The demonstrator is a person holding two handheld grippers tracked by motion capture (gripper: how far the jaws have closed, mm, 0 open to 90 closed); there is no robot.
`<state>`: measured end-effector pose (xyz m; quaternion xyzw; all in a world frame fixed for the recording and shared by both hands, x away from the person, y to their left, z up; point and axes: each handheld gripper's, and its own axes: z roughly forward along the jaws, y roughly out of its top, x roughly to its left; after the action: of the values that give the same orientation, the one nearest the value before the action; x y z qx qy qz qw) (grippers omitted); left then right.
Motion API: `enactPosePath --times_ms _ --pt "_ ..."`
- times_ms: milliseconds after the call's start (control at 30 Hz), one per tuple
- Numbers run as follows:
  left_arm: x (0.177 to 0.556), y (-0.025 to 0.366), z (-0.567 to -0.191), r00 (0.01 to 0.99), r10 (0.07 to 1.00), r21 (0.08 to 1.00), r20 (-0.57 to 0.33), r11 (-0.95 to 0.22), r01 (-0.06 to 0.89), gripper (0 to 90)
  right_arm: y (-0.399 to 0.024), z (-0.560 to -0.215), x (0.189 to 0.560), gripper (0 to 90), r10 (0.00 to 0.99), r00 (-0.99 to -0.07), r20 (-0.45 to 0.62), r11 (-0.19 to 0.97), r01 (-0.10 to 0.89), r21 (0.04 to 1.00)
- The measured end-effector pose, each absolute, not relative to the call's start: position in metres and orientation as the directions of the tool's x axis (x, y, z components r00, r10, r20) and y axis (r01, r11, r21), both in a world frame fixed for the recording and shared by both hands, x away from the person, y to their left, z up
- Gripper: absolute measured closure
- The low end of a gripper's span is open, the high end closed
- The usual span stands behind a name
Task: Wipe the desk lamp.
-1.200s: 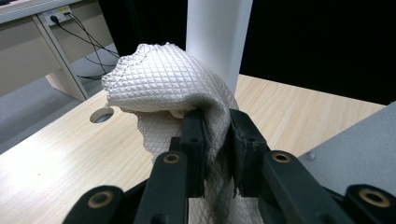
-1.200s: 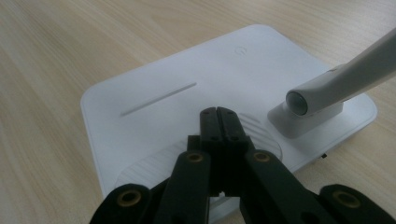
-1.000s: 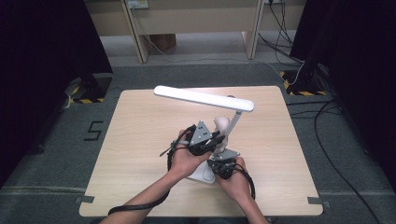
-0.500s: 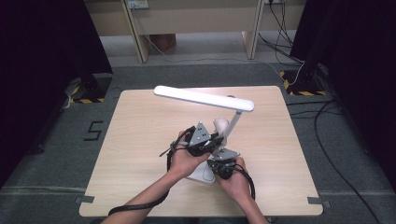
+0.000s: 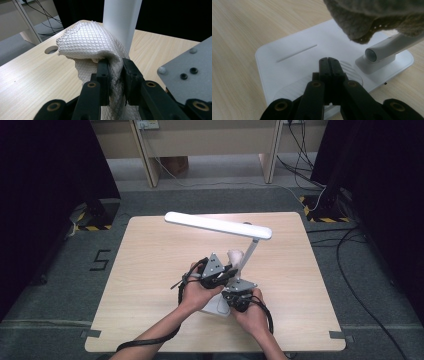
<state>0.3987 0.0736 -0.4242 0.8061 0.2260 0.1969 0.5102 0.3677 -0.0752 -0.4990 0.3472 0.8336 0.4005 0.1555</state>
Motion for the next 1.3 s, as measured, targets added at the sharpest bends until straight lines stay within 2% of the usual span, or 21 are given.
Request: enactPosePath --times_ms 600,1300 --pt "0.404 0.079 -0.452 0.816 0.573 0.888 0.077 -0.411 0.205 76.6 -0.075 -0.499 0.367 90.0 0.705 -0.709 0.021 0.437 0.457 0.774" --pt "0.416 0.082 -0.48 0.812 0.583 0.839 -0.004 -0.44 0.32 76.9 -0.075 -0.5 0.368 90.0 0.701 -0.713 0.013 0.44 0.447 0.779"
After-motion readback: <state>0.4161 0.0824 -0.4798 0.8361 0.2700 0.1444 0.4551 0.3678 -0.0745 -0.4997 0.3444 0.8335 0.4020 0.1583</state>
